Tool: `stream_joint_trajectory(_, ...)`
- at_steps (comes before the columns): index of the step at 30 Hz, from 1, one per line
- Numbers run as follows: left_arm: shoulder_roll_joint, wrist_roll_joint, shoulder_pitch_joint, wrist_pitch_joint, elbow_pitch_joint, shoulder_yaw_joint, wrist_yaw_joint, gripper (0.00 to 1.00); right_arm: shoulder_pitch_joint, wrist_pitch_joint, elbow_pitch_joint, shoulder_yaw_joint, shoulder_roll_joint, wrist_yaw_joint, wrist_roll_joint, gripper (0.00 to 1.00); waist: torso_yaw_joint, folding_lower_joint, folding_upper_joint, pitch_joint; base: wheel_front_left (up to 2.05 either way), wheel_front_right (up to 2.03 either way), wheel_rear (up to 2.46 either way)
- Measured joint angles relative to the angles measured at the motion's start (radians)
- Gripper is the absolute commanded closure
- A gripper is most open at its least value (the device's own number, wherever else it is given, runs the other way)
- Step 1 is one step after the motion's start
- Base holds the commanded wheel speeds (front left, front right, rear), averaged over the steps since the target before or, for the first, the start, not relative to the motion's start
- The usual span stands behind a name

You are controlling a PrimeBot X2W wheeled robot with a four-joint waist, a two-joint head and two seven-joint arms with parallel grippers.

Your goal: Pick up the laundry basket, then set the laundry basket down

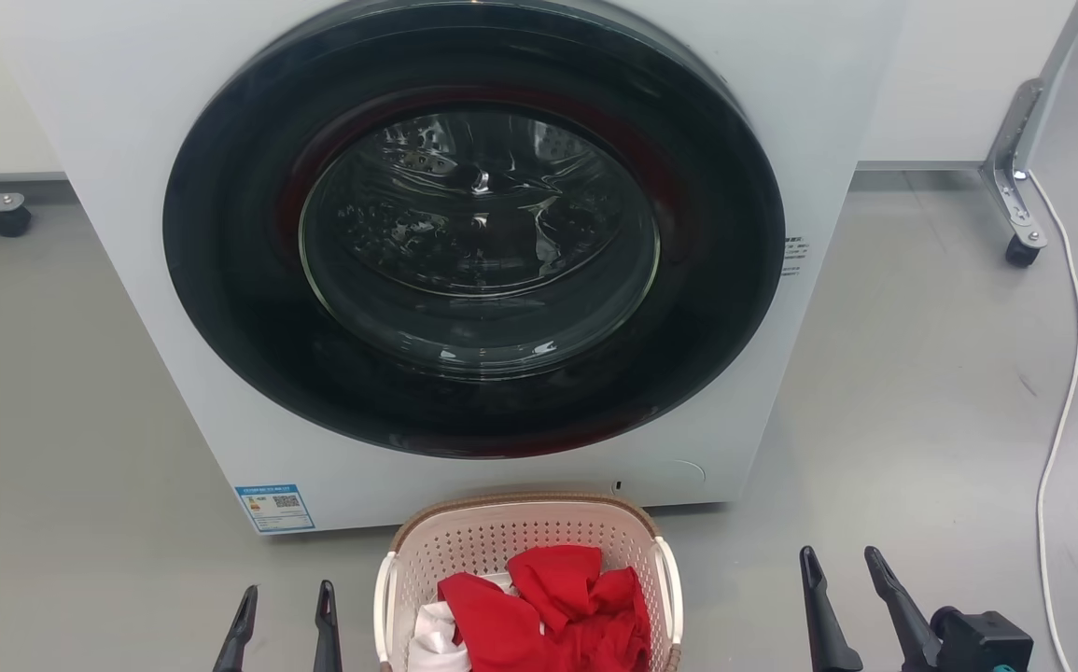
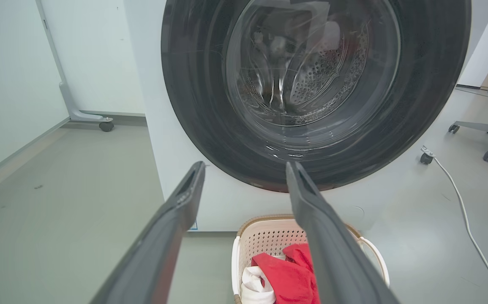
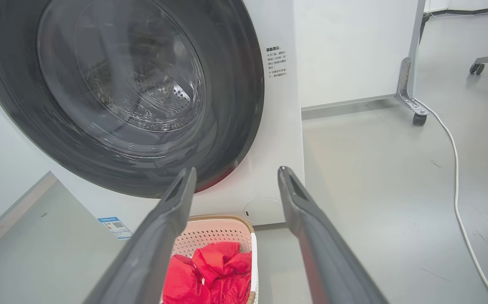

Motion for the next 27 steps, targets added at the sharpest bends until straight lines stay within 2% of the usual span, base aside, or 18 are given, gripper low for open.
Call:
stream_joint_trajectory(12,-0.007,0.041,0.034,0.0,-0.077,0.021,0.0,0.0,0.063,-0.001,-0.136,-0.072,0.047,0.0,-0.114,0.0,-0.009,0.0002,0.0002,0.006,0.0,0.0,0.0)
stream_joint_trajectory(24,-0.011,0.059,0.051,0.0,-0.114,0.035,0.0,0.0,0.088,-0.001,-0.193,-0.108,0.062,0.0,-0.167,0.0,-0.009,0.0002,0.0002,0.021,0.0,0.0,0.0)
stream_joint_trajectory(25,-0.012,0.059,0.051,0.0,-0.117,0.035,0.0,1.0,0.088,-0.001,-0.195,-0.111,0.063,0.0,-0.17,1.0,-0.009,0.0002,0.0002,0.022,0.0,0.0,0.0)
stream_joint_trajectory(27,-0.013,0.057,0.053,0.002,-0.098,0.033,-0.001,1.0,0.091,0.002,-0.177,-0.108,0.064,0.0,-0.171,1.0,-0.009,0.0002,0.0002,0.023,0.0,0.0,0.0)
